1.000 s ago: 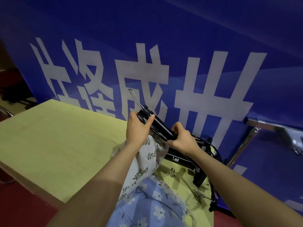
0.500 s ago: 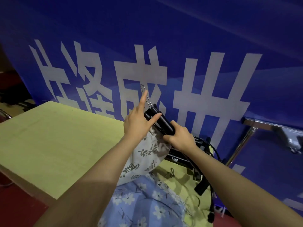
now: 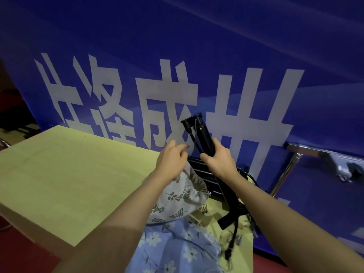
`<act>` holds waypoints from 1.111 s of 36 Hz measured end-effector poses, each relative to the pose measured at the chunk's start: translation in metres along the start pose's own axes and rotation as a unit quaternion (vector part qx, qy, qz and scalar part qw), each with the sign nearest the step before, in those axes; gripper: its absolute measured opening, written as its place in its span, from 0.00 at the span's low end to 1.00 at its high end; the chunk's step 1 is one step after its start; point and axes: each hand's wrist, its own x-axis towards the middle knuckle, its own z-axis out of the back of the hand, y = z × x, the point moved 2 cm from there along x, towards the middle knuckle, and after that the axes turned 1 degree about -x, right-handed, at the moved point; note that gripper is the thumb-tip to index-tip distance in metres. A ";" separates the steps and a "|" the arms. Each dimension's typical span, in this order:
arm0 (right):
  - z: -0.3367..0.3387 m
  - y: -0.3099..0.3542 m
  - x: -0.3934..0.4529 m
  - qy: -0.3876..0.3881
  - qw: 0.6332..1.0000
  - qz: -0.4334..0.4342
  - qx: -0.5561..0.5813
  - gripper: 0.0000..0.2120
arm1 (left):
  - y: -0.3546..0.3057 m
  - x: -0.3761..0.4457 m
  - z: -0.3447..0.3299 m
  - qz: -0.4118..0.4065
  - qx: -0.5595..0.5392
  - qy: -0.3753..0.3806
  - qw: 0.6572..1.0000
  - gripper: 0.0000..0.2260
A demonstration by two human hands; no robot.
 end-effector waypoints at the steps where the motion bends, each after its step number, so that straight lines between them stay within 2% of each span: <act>1: -0.001 0.002 -0.001 0.005 1.000 0.008 -0.006 0.15 | -0.002 -0.001 -0.002 0.002 -0.017 0.013 1.000 0.17; 6: 0.001 0.004 -0.006 0.031 0.998 0.030 -0.044 0.12 | 0.000 0.003 0.001 0.094 -0.110 0.044 0.989 0.15; 9: 0.003 -0.003 -0.011 0.053 0.997 0.030 -0.042 0.12 | 0.013 0.004 0.007 0.166 -0.161 0.008 0.973 0.16; 13: -0.002 -0.013 -0.018 0.097 0.994 0.033 -0.039 0.14 | 0.038 0.001 0.008 0.310 -0.251 -0.066 0.915 0.05; 16: -0.008 -0.018 -0.022 0.128 0.989 0.039 -0.070 0.14 | 0.045 -0.001 0.008 0.350 -0.344 -0.075 0.868 0.08; 18: -0.011 -0.019 -0.025 0.145 0.983 0.044 -0.103 0.17 | 0.045 -0.002 0.009 0.359 -0.377 -0.056 0.852 0.14; 20: -0.015 -0.020 -0.027 0.165 0.976 0.058 -0.133 0.19 | 0.039 -0.006 0.013 0.362 -0.395 -0.041 0.843 0.14; 21: -0.016 -0.020 -0.028 0.173 0.972 0.066 -0.147 0.19 | 0.038 -0.007 0.014 0.363 -0.394 -0.044 0.843 0.11; 23: -0.018 -0.020 -0.030 0.183 0.965 0.078 -0.171 0.18 | 0.039 -0.008 0.015 0.337 -0.352 -0.037 0.873 0.07; 26: -0.022 -0.018 -0.032 0.198 0.955 0.094 -0.202 0.17 | 0.043 -0.011 0.011 0.276 -0.283 -0.045 0.917 0.10; 28: -0.025 -0.016 -0.033 0.208 0.946 0.107 -0.225 0.17 | 0.043 -0.015 0.011 0.244 -0.269 -0.060 0.930 0.16; 32: -0.030 -0.012 -0.033 0.218 0.933 0.102 -0.268 0.22 | 0.040 -0.019 0.012 0.183 -0.248 -0.047 0.950 0.15; 40: -0.032 -0.019 -0.025 0.205 0.919 0.043 -0.334 0.21 | 0.040 -0.033 0.009 0.066 -0.170 -0.013 0.983 0.12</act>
